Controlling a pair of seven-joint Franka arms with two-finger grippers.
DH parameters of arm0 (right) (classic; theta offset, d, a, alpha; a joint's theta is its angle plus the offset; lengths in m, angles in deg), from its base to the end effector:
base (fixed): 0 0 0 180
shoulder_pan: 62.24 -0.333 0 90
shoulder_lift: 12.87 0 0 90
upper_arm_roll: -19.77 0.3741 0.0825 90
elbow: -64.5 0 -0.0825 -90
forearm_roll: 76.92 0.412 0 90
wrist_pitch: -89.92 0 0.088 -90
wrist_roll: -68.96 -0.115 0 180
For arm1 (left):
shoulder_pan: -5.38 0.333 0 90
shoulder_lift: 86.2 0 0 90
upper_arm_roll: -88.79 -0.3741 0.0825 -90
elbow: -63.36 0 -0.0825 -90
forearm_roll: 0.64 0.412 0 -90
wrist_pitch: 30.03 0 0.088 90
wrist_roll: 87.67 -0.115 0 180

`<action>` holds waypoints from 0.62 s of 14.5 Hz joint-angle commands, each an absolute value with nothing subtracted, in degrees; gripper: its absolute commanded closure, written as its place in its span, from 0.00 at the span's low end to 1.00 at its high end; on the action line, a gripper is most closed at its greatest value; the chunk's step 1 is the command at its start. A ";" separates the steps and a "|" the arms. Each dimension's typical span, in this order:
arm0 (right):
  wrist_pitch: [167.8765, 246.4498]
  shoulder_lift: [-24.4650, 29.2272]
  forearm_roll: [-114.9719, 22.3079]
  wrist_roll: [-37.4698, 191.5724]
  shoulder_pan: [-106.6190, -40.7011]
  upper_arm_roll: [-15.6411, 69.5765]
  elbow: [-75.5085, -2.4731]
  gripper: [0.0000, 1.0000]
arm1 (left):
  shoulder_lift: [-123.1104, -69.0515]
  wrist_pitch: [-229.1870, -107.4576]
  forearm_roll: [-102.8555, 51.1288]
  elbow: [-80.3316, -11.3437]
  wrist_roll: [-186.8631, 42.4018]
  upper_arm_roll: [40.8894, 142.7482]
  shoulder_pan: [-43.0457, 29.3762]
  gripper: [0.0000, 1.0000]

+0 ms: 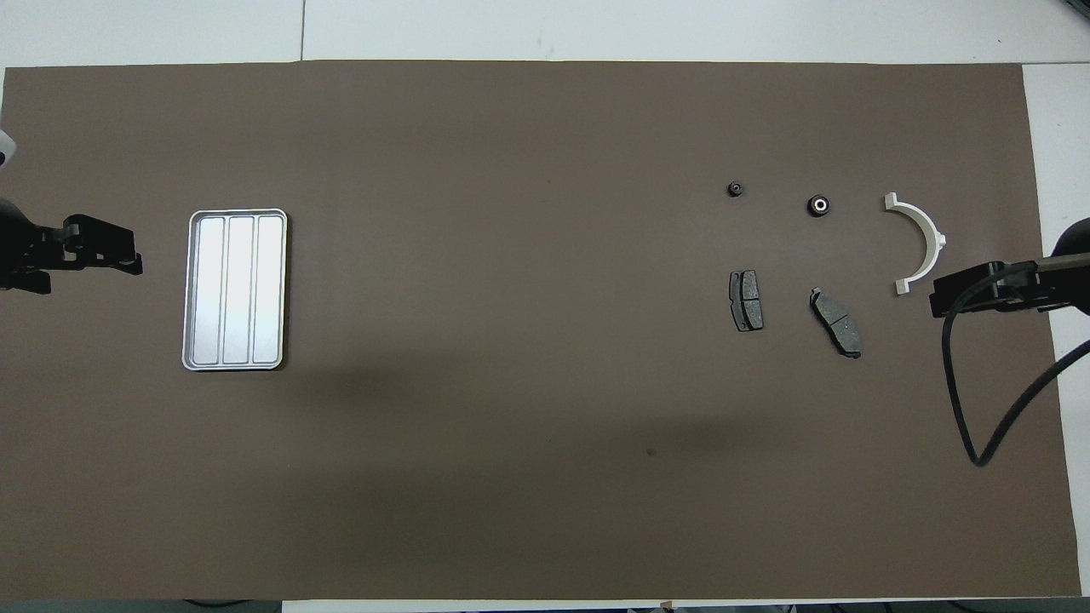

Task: Pick bearing gear from pile to tray

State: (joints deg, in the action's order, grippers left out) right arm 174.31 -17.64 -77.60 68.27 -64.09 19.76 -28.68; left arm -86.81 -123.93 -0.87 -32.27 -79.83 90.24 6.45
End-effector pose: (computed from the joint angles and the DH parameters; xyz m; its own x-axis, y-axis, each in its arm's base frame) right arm 0.5401 0.0159 0.6857 0.9974 0.0188 -0.0700 0.0198 -0.9997 0.0127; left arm 0.5882 -0.0043 0.6249 0.9907 0.1301 -0.0410 0.1302 -0.9915 -0.0013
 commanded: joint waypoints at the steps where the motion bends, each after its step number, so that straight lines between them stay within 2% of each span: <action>1: 174.82 -17.88 -76.92 69.58 -63.11 20.12 -29.28 0.00 | -86.02 -123.10 -0.99 -32.44 -80.03 89.58 5.73 0.00; 9: 174.91 -18.50 -76.04 69.67 -63.03 19.77 -29.11 0.00 | -86.11 -123.10 -0.99 -32.44 -80.03 89.58 5.73 0.00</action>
